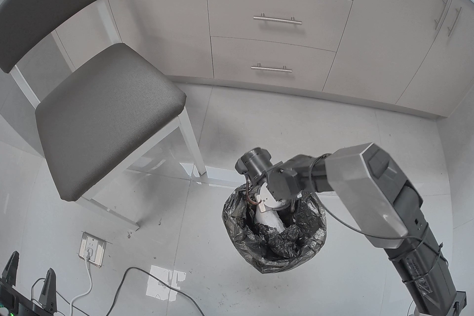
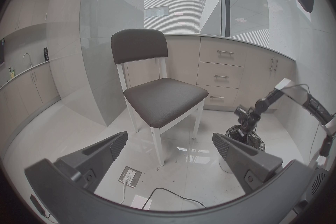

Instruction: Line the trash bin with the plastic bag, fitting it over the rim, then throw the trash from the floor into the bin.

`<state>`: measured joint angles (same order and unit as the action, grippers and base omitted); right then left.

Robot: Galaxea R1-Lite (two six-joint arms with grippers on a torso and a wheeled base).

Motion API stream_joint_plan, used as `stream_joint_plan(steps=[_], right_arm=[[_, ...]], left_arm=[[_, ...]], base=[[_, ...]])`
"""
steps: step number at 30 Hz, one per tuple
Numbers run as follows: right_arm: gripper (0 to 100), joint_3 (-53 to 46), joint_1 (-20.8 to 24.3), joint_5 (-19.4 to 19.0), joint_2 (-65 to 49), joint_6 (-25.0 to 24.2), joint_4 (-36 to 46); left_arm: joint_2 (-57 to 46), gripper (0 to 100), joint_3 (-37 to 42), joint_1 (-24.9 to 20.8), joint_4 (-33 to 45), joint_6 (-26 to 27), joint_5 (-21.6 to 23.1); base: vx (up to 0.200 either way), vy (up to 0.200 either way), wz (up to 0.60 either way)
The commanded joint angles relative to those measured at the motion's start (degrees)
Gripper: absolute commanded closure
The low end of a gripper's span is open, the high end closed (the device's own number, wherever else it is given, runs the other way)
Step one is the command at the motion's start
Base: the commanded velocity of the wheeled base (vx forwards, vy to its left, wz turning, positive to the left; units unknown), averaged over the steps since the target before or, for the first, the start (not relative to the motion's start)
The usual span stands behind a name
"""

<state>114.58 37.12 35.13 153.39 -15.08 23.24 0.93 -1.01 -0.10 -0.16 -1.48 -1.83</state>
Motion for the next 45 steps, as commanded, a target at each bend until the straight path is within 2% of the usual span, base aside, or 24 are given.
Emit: stream_joint_plan(steps=[1,5,6,8,11,15,19,21,23,24,25,26,27,30,34,36,37,40,43,44,45], right_arm=[[100,0.0,1.4,1.2,-11.9,-0.5,5.5],[100,0.0,0.7,2.0,-16.1,-0.7,8.8],[100,0.0,-0.1,2.5,-22.3,-0.3,13.6],[100,0.0,-0.5,2.5,-26.4,0.5,17.4],[100,0.0,-2.0,2.7,-36.6,5.4,25.6],[100,0.0,-4.6,2.9,-47.0,11.3,30.8],[100,0.0,-7.9,5.9,-60.8,22.0,39.4],[100,0.0,-8.4,6.0,-67.6,27.6,43.4],[100,0.0,-9.9,5.6,-74.1,31.2,47.2],[100,0.0,-10.1,5.6,-74.6,31.4,47.5],[100,0.0,-15.1,5.3,-80.8,33.6,51.5],[100,0.0,-15.1,5.3,-80.8,33.6,51.5],[100,0.0,-20.2,4.4,-86.9,35.0,55.1],[100,0.0,-23.8,1.9,-94.5,35.6,58.8],[100,0.0,-31.1,-2.2,-108.5,35.6,60.6],[100,0.0,-33.5,-3.8,-115.7,35.4,60.3],[100,0.0,-33.5,-3.8,-115.7,35.4,60.3],[100,0.0,-36.8,-8.2,-127.5,35.1,59.6],[100,0.0,-38.3,-11.4,-135.7,34.5,57.0],[100,0.0,-38.3,-11.4,-135.7,34.5,57.0],[100,-8.8,-39.6,-13.7,-141.8,34.8,51.9]], left_arm=[[-0.8,0,1.0,0.0,0.0,0.0,0.0],[-0.8,0,1.0,0.0,0.0,0.0,0.0],[-0.8,0,1.0,0.0,0.0,0.0,0.0],[-0.8,0,1.0,0.0,0.0,0.0,0.0],[-0.8,0,1.0,0.0,0.0,0.0,0.0],[-0.8,0,1.0,0.0,0.0,0.0,0.0],[-0.8,0,1.0,0.0,0.0,0.0,0.0],[-0.8,0,1.0,0.0,0.0,0.0,0.0],[-0.8,0,1.0,0.0,0.0,0.0,0.0],[-0.8,0,1.0,0.0,0.0,0.0,0.0],[-0.8,0,1.0,0.0,0.0,0.0,0.0],[-0.8,0,1.0,0.0,0.0,0.0,0.0],[-0.8,0,1.0,0.0,0.0,0.0,0.0],[-0.8,0,1.0,0.0,0.0,0.0,0.0],[-0.8,0,1.0,0.0,0.0,0.0,0.0],[-0.8,0,1.0,0.0,0.0,0.0,0.0],[-0.8,0,1.0,0.0,0.0,0.0,0.0],[-0.8,0,1.0,0.0,0.0,0.0,0.0],[-0.8,0,1.0,0.0,0.0,0.0,0.0],[-0.8,0,1.0,0.0,0.0,0.0,0.0],[-0.8,0,1.0,0.0,0.0,0.0,0.0]], base=[[0.0,0.0,0.0],[0.0,0.0,0.0],[0.0,0.0,0.0],[0.0,0.0,0.0],[0.0,0.0,0.0],[0.0,0.0,0.0],[0.0,0.0,0.0],[0.0,0.0,0.0],[0.0,0.0,0.0],[0.0,0.0,0.0],[0.0,0.0,0.0],[0.0,0.0,0.0],[0.0,0.0,0.0],[0.0,0.0,0.0],[0.0,0.0,0.0],[0.0,0.0,0.0],[0.0,0.0,0.0],[0.0,0.0,0.0],[0.0,0.0,0.0],[0.0,0.0,0.0],[0.0,0.0,0.0]])
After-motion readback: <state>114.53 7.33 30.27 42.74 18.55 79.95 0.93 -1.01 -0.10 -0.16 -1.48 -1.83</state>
